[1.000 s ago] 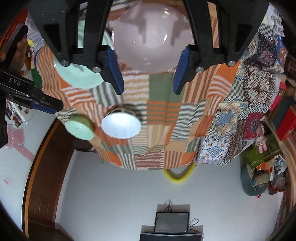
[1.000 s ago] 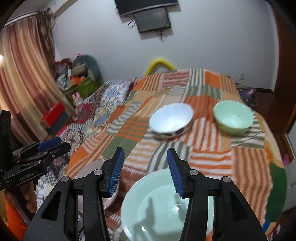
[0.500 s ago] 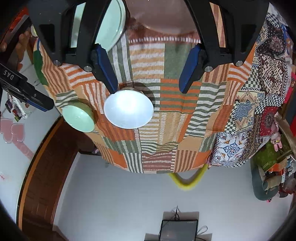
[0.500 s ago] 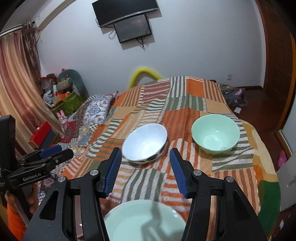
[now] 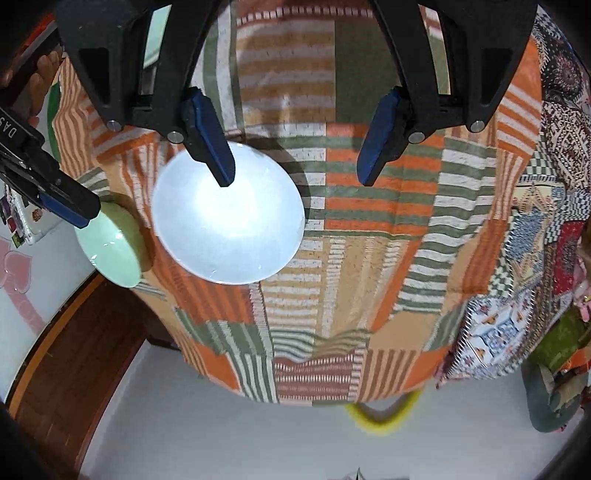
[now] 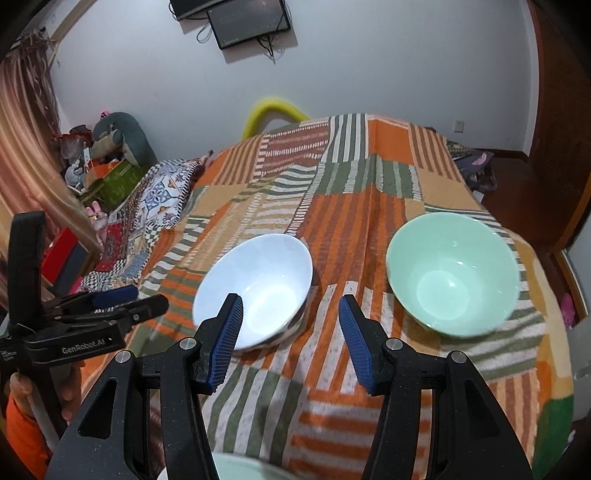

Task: Organize plates and bowls
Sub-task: 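Move both grippers to the white black-dotted bowl rim and close on it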

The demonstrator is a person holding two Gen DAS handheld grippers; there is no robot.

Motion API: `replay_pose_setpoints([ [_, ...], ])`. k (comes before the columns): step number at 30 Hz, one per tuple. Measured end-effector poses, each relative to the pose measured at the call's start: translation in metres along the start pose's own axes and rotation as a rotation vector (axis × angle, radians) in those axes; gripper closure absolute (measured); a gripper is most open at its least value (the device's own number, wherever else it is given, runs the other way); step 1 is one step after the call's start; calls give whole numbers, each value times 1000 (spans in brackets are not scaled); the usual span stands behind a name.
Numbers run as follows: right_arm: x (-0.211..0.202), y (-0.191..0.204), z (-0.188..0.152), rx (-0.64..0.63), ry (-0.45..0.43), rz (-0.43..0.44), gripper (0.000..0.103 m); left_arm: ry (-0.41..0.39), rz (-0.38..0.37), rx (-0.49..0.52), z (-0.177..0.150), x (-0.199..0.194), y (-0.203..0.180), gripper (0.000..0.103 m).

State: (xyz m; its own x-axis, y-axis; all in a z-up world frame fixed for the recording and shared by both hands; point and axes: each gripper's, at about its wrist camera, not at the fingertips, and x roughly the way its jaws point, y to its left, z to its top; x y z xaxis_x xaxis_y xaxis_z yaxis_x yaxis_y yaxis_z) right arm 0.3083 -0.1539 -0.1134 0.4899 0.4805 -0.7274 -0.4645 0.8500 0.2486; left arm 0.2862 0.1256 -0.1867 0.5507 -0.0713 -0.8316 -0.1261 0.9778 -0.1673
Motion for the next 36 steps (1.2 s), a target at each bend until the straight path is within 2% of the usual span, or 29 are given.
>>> replay_pose_setpoints([
  [5, 27, -8, 4, 18, 43, 7, 53, 47, -9, -12, 10, 31, 5, 35],
  [8, 39, -9, 4, 18, 73, 18, 53, 52, 8, 16, 11, 43, 3, 35],
  [9, 43, -8, 3, 16, 80, 18, 57, 53, 11, 22, 11, 46, 2, 36],
  [10, 46, -7, 3, 8, 86, 15, 63, 51, 10, 29, 12, 49, 1, 38],
  [14, 60, -5, 3, -13, 112, -1, 64, 63, -8, 38, 12, 58, 1, 54],
  [17, 70, -12, 3, 8, 142, 14, 74, 74, -20, 41, 12, 64, 1, 65],
  [19, 74, -15, 2, 19, 157, 22, 76, 77, -26, 43, 11, 67, 0, 73],
  [24, 81, -14, 2, 23, 170, 49, 83, 93, -52, 54, 9, 74, -3, 85],
  [30, 81, -8, 1, -4, 172, 25, 84, 80, -37, 67, 9, 71, -7, 86],
  [36, 74, -6, 1, -12, 167, 15, 84, 40, -27, 90, 8, 52, -14, 86],
])
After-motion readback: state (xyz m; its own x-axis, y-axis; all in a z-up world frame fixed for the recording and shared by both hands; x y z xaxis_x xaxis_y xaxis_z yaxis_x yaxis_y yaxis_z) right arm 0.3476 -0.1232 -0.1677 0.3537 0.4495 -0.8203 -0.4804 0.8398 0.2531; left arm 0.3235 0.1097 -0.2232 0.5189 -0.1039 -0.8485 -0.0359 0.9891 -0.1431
